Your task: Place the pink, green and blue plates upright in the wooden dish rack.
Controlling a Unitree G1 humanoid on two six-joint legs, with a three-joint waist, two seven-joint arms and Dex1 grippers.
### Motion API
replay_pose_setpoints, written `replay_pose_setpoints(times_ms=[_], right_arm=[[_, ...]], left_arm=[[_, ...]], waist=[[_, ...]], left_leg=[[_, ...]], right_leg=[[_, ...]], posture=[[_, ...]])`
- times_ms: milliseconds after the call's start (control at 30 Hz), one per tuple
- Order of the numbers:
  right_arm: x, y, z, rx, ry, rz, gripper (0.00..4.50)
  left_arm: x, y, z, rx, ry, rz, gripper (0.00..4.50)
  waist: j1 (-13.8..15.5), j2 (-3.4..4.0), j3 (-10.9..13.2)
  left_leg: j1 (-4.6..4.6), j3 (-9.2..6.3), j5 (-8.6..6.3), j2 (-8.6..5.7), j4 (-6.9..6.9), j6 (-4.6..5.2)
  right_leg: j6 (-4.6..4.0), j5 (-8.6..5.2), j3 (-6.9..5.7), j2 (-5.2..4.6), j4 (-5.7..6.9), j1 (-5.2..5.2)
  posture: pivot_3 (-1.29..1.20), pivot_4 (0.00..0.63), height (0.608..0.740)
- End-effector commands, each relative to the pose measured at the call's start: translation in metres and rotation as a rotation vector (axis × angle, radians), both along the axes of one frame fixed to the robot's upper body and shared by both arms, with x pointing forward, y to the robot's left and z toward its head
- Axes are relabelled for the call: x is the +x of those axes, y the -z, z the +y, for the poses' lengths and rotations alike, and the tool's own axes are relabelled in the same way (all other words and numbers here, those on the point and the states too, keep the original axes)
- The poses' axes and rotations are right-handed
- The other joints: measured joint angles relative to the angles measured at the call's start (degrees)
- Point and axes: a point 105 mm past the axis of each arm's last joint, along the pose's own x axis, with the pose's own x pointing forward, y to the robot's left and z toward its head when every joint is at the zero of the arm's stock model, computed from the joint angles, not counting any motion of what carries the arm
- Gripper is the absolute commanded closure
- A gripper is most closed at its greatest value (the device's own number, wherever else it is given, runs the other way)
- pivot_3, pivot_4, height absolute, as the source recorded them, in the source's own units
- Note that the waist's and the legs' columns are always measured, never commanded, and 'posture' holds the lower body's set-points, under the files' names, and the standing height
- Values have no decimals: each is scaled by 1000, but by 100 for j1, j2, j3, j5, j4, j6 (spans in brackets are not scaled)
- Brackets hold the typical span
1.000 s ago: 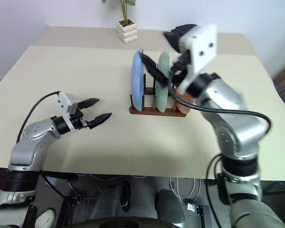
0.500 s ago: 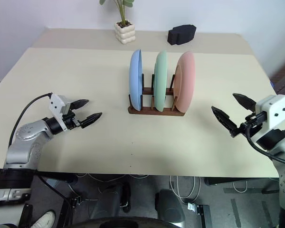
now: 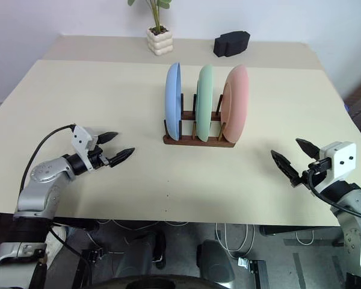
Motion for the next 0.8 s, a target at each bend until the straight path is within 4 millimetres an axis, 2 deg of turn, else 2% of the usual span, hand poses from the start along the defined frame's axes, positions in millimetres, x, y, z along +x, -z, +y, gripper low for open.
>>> replay_pose_setpoints(times_ms=[33, 233, 400, 500, 567, 667, 800], right_arm=[[2, -9, 0, -15, -4, -36, 595], [3, -6, 10, -6, -21, -28, 595], [4, -8, 19, 9, -38, -33, 595], [3, -2, 21, 20, -35, -8, 595], [4, -9, 23, 39, -53, -24, 595], [8, -3, 15, 17, -20, -12, 595], [6, 0, 22, 20, -41, -9, 595]], left_arm=[[-3, -7, -4, -14, 15, -29, 0], [-10, -5, -4, -21, 17, -18, 0], [-8, -5, -2, -12, 16, -10, 0], [-8, -4, -1, -15, -3, -9, 0], [-8, -15, -7, -42, 22, -40, 0], [-2, -7, -9, -24, 9, -18, 0], [-4, -11, -11, -29, 31, -31, 0]], waist=[[5, 1, 0], [8, 0, 0], [9, 1, -1], [11, 1, -1], [11, 1, -1], [11, 1, -1], [12, 1, -1]], left_leg=[[0, 0, 0, 0, 0, 0], [0, 0, 0, 0, 0, 0], [0, -1, 0, 0, 1, 0], [0, 0, 0, 0, 1, -1], [0, 0, 0, 0, 1, 0], [0, -1, 0, 0, 4, 0], [-1, 0, 1, -1, 4, -1]], right_leg=[[0, 0, 0, 0, 0, 0], [0, 0, 0, 0, -1, 0], [0, 0, 0, 0, 1, 1], [0, 0, 0, 0, 0, 1], [0, 0, 0, 0, 0, 1], [0, 0, 0, 0, 2, 1], [0, 0, 0, 0, 1, 2]], posture=[[0, 150, 740], [0, 150, 740], [0, 150, 740], [0, 150, 740], [0, 150, 740], [0, 150, 740], [0, 150, 740]])
